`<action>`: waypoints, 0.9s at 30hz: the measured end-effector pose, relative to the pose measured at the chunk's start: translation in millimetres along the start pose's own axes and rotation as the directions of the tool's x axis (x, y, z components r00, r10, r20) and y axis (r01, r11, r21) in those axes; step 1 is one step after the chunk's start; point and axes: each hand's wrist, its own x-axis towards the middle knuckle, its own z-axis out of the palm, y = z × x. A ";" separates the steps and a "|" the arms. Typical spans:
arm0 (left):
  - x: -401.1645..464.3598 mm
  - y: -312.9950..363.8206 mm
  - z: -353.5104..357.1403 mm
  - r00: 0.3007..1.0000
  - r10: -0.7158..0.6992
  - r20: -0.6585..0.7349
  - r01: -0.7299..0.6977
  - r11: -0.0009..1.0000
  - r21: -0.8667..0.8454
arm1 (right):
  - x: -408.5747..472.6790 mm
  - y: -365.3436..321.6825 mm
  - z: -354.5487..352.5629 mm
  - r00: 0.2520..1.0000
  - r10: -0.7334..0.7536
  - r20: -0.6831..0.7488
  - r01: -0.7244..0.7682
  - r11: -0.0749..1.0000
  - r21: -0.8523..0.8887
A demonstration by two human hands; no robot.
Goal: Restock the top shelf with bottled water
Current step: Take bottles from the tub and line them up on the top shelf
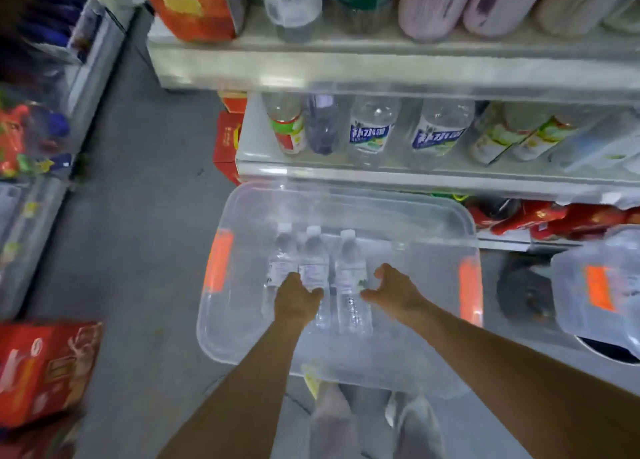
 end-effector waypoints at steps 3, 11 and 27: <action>18.5 8.2 25.3 0.996 0.036 -0.080 -0.019 0.979 0.205 | 34.1 6.4 30.1 0.998 0.059 -0.030 -0.057 0.998 0.039; 41.4 17.9 41.1 0.970 0.157 -0.184 -0.053 0.879 0.473 | 64.1 10.2 68.1 0.991 0.125 -0.055 -0.109 0.966 0.235; -44.1 18.5 -66.1 0.994 0.084 0.070 -0.015 0.736 -0.677 | -62.5 -21.9 -43.1 0.984 -0.126 0.129 0.000 0.718 0.697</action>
